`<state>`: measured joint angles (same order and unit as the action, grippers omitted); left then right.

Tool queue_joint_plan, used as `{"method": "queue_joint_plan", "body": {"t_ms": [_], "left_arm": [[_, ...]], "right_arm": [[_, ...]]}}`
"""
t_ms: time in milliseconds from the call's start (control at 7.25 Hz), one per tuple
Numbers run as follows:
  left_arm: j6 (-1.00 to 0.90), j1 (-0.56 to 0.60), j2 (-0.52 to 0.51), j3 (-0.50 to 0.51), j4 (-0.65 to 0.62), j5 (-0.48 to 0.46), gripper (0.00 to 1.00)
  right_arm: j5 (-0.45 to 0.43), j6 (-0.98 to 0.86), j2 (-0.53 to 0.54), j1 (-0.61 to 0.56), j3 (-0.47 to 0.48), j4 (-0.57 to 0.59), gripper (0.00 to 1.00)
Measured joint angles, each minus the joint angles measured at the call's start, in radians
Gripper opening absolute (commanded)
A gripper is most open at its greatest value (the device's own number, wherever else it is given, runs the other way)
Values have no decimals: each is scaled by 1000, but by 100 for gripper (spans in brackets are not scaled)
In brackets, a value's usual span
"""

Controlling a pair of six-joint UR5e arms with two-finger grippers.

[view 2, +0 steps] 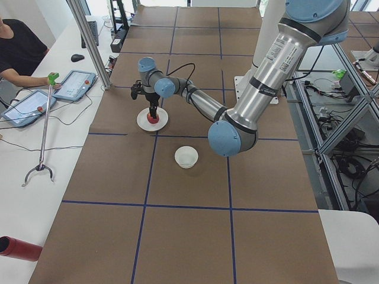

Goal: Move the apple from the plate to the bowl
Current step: 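Move the left gripper over the apple on the white plate, then lower the left gripper and close it around the apple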

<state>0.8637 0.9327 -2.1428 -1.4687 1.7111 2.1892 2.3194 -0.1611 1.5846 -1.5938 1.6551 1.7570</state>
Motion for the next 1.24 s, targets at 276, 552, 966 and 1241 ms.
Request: {"method": "queue_joint_plan", "body": {"t_ms": [276, 552, 966, 1241], "left_arm": [[14, -14, -49, 104, 61, -2, 100], [24, -21, -90, 157, 73, -5, 100], [42, -42, -114, 208, 109, -46, 100], [45, -61, -114, 239, 145, -53, 100]], "right_arm": [[0, 0, 0, 0, 0, 0, 100], [0, 0, 0, 0, 0, 1, 100], [0, 0, 0, 0, 0, -1, 100], [0, 0, 1, 0, 0, 0, 100]]}}
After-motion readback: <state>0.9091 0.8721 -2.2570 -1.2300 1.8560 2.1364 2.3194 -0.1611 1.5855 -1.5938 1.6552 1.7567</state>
